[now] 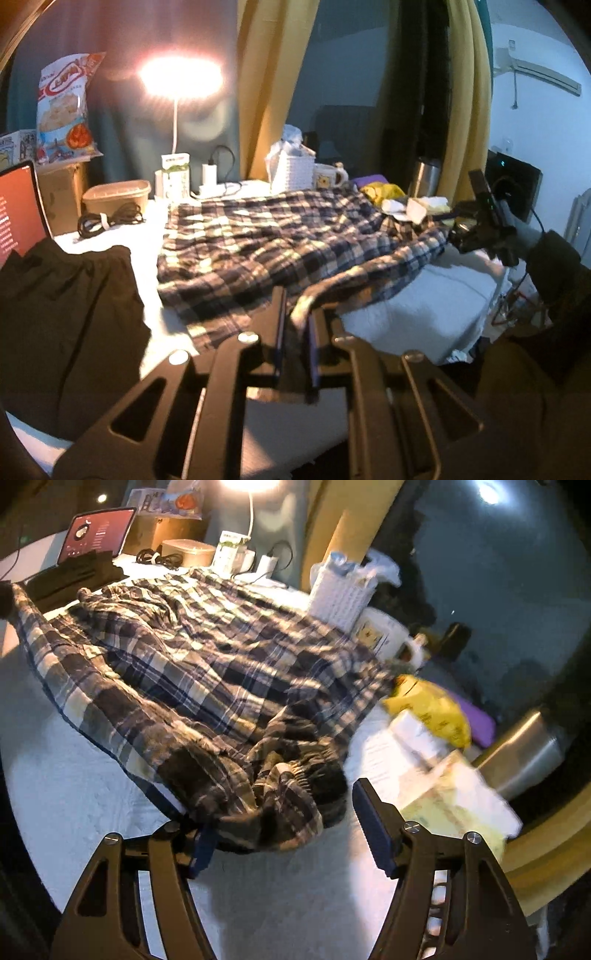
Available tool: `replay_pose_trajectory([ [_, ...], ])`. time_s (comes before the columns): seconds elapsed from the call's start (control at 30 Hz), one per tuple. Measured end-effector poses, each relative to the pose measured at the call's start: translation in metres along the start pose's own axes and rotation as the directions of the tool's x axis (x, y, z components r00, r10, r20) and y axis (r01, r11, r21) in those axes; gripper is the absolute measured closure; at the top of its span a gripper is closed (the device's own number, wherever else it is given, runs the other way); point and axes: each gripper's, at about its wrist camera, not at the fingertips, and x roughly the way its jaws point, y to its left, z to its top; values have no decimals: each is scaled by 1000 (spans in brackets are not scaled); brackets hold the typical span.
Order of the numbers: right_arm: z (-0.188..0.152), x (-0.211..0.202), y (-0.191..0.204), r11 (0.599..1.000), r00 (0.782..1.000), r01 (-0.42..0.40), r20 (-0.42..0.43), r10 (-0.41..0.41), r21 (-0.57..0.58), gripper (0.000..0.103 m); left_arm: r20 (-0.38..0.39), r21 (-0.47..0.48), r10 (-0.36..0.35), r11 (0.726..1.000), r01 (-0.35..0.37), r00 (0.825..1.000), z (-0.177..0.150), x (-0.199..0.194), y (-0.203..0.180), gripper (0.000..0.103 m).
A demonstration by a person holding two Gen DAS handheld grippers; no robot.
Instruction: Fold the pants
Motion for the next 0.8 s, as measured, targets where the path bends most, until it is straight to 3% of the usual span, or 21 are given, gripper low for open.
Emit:
replay_pose_trajectory([
  [0.07,-2,4,4,1000,1000,-16,15,16,-2,47,4,-12,14,1000,-14,1000,3,1,5,92],
  [0.1,-2,4,5,1000,999,-31,27,30,7,70,4,-17,20,1000,-20,1000,3,1,7,92],
  [0.13,-1,2,4,999,998,-36,45,35,25,74,7,-21,27,999,-27,1000,4,1,8,92],
  [0.47,17,-34,-11,987,976,8,216,-43,162,78,68,-31,40,999,-38,997,25,1,18,92],
  [0.8,48,-48,-31,960,958,1,274,-81,279,78,207,21,52,998,-57,977,89,7,41,92],
])
